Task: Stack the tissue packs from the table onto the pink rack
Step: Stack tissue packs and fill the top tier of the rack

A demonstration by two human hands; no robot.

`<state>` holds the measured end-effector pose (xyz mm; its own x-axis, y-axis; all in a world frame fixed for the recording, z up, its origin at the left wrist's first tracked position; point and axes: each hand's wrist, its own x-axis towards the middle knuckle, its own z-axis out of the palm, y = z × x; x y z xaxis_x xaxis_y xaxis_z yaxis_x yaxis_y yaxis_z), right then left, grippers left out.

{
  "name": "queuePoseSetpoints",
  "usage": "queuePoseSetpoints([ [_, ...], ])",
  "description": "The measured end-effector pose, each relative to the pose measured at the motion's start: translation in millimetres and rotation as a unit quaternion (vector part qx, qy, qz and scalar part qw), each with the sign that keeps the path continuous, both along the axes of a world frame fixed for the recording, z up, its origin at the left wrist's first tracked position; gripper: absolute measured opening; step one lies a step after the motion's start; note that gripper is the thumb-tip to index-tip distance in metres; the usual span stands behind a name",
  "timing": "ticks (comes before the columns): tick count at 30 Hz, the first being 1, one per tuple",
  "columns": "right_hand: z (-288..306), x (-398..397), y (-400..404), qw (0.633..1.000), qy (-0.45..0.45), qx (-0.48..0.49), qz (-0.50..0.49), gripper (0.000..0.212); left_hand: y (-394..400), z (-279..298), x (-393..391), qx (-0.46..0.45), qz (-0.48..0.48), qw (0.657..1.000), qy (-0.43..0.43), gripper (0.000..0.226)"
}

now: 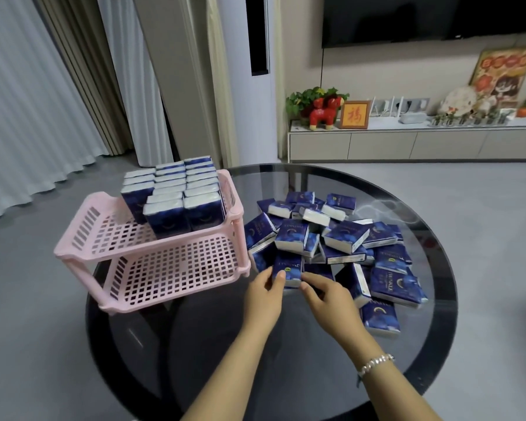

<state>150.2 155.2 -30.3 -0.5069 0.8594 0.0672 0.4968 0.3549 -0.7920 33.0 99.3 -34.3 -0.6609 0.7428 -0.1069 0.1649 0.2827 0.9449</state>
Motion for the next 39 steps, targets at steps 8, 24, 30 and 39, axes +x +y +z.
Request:
queuePoseSetpoints([
  [8, -7, 0, -26, 0.998, 0.054, 0.009, 0.001, 0.018, -28, 0, -15, 0.075, 0.071, 0.983, -0.155, 0.024],
  [24, 19, -43, 8, 0.98, -0.121, 0.149, -0.054, 0.055, -48, -2, -28, 0.199, 0.174, 0.944, -0.198, 0.014],
  [30, 13, -54, -4, 0.961, -0.216, 0.158, -0.076, 0.049, -51, 3, -30, 0.206, 0.177, 0.942, -0.199, 0.006],
  [39, 10, -41, -12, 0.998, 0.034, 0.015, -0.059, 0.028, -56, 10, -35, 0.118, 0.145, 0.934, -0.304, 0.03],
])
